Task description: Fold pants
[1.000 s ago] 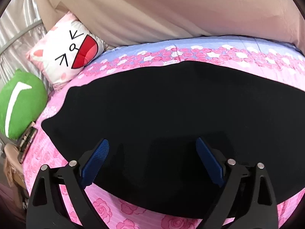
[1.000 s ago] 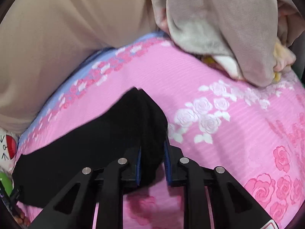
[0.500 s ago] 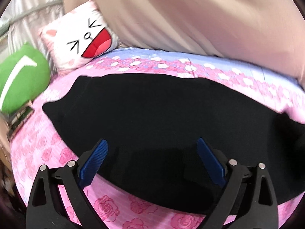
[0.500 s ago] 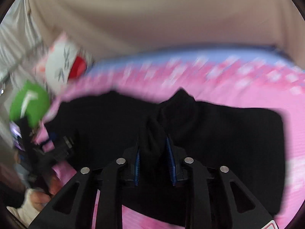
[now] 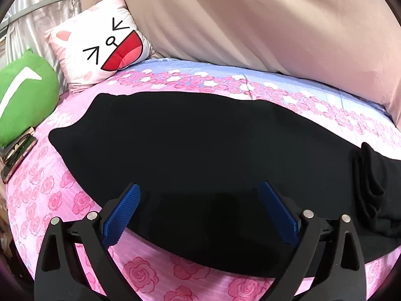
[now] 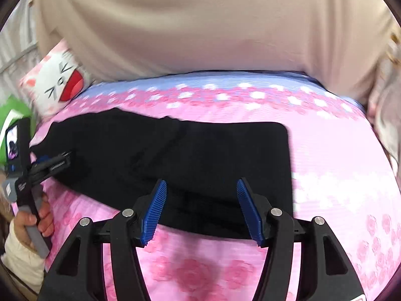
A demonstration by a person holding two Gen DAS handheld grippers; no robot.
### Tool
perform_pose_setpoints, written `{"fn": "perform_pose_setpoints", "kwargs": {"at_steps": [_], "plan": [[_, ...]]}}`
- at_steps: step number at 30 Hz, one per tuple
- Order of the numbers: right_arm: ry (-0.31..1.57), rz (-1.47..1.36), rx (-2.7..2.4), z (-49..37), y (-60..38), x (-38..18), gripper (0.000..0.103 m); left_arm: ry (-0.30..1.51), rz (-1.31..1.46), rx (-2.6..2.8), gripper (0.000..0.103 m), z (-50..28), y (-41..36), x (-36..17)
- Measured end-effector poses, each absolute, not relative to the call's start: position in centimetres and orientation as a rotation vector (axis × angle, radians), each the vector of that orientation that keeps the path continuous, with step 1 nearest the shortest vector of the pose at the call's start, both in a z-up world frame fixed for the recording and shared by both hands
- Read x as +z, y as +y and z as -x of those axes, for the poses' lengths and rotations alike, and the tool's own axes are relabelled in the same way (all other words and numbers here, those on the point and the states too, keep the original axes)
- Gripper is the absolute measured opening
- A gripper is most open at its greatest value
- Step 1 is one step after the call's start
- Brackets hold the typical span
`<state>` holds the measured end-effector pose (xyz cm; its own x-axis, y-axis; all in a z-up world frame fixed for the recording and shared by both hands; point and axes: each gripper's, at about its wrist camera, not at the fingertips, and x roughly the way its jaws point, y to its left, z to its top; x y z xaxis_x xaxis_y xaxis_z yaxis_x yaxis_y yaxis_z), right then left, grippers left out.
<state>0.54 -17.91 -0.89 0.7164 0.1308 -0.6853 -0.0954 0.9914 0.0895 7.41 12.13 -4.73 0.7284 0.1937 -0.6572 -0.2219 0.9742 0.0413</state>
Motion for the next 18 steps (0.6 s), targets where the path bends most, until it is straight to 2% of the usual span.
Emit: {"fn": "perform_pose_setpoints", "kwargs": {"at_steps": [4, 10, 12, 14, 18], "plan": [[0.772, 0.078, 0.241, -3.4, -11.0, -3.1, 0.061, 0.72, 0.074, 0.24, 0.096, -7.3, 12.7, -4.8], [0.782, 0.182, 0.213, -5.9, -7.2, -5.3, 0.06, 0.736, 0.127, 0.24, 0.096, -7.4, 13.7, -5.0], [0.789, 0.193, 0.176, -6.4, -7.3, -6.0, 0.054, 0.736, 0.127, 0.235, 0.096, -7.4, 13.7, -5.0], [0.783, 0.141, 0.182, -6.6, -8.1, -5.5, 0.014, 0.735, 0.127, 0.228, 0.096, -7.4, 13.6, -5.0], [0.76, 0.019, 0.195, -6.9, -10.8, -3.7, 0.014, 0.737, 0.134, 0.222, 0.096, -7.5, 13.6, -5.0]]}}
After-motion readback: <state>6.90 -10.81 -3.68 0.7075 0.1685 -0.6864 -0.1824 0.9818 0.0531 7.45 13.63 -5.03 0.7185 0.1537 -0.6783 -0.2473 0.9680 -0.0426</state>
